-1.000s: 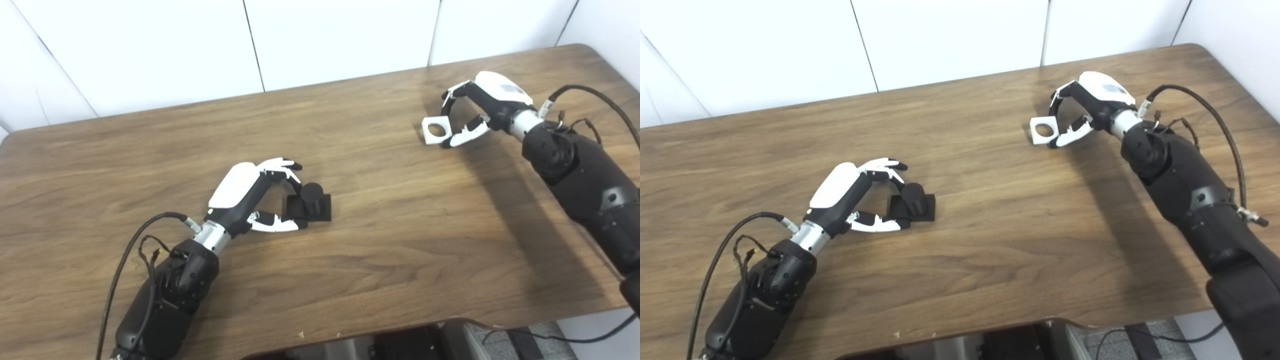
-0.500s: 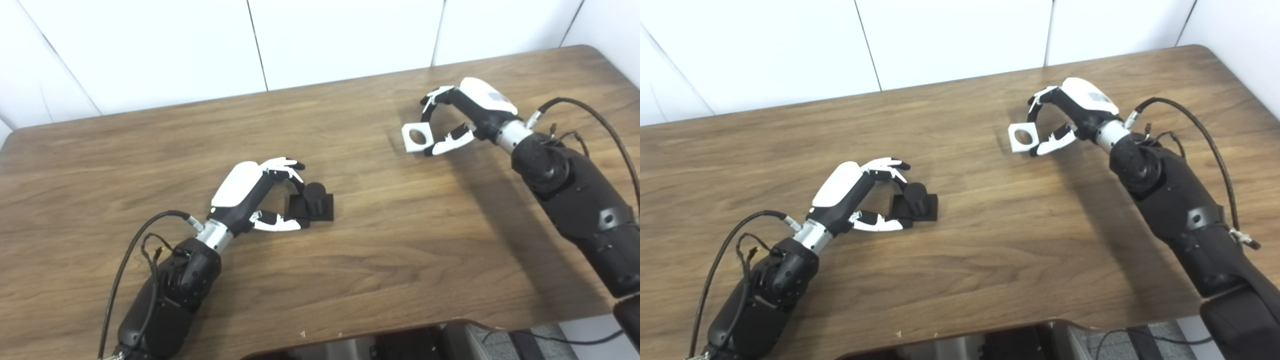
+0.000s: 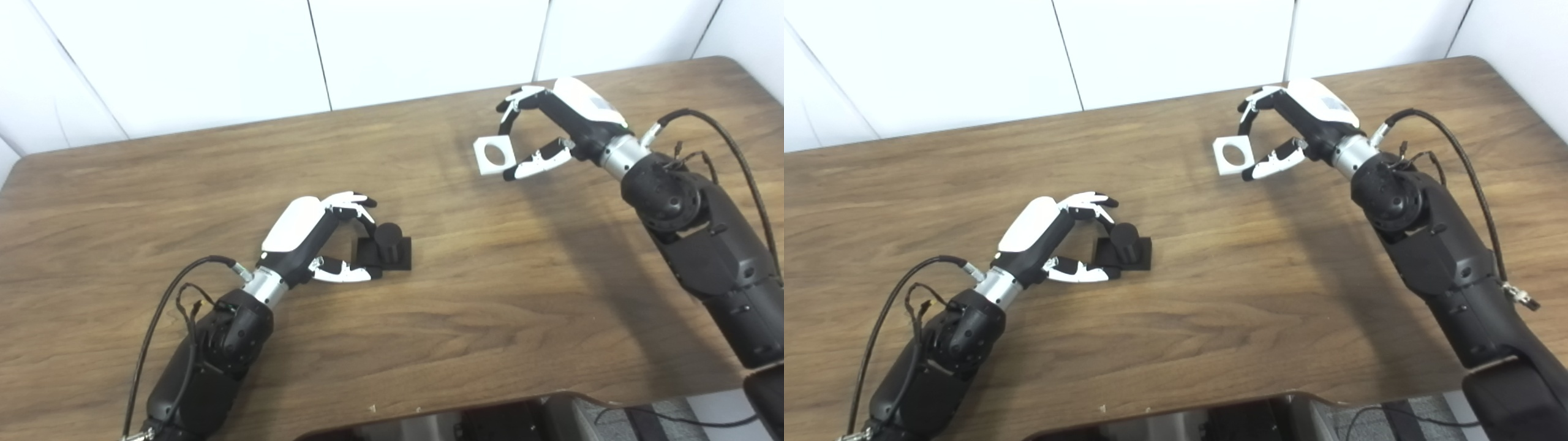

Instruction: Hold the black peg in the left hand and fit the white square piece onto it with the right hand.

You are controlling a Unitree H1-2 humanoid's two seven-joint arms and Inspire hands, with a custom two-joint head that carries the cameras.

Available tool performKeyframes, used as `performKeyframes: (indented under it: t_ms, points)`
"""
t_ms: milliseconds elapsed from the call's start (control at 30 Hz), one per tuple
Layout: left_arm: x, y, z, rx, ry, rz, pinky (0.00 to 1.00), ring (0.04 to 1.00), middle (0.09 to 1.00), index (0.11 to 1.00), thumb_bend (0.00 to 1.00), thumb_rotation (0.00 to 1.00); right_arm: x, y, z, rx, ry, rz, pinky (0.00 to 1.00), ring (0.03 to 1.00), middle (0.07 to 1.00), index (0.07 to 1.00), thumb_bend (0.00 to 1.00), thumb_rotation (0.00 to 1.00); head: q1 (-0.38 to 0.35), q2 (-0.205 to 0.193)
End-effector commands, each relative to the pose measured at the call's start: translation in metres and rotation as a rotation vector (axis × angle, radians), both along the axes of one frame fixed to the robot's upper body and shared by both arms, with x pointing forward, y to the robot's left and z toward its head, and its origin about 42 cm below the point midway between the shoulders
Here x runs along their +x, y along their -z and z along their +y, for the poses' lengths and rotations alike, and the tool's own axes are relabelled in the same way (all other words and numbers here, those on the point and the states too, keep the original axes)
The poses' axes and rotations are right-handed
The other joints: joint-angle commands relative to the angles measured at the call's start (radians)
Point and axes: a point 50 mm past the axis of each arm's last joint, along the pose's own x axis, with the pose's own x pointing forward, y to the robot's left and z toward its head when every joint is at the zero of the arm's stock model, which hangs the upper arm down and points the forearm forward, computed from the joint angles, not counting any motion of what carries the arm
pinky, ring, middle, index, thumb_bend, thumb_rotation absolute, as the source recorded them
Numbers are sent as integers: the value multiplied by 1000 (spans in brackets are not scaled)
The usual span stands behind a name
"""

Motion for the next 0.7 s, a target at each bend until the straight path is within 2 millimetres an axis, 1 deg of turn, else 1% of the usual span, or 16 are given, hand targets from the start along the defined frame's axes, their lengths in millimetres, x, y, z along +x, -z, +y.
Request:
performKeyframes:
  t_ms: [0,200,267,333,400,567,667]
  points:
    - [1,14,17,122,-34,53,754,874,821,486,523,73,-1,-34,16,16,-86,-106,815,888,781,482,525,138,0,1]
    - [2,15,15,117,-31,52,749,875,822,486,523,73,-14,-45,40,34,-175,-120,809,902,796,481,525,144,9,0]
    - [2,15,15,115,-32,51,744,872,820,486,523,72,-16,-48,47,37,-203,-130,800,900,798,481,525,145,14,0]
    - [2,15,14,115,-32,49,749,872,820,485,523,73,-19,-51,53,41,-229,-139,766,897,798,481,525,148,19,0]
    - [2,16,14,121,-32,46,749,871,821,485,523,75,-22,-55,61,46,-265,-148,762,898,799,481,525,151,29,1]
    - [2,16,11,123,-30,40,755,873,820,486,523,76,-31,-61,77,55,-332,-147,805,902,810,482,524,156,49,3]
    - [2,17,10,121,-30,36,739,868,817,486,522,78,-36,-65,88,62,-370,-146,806,913,808,482,524,155,56,5]
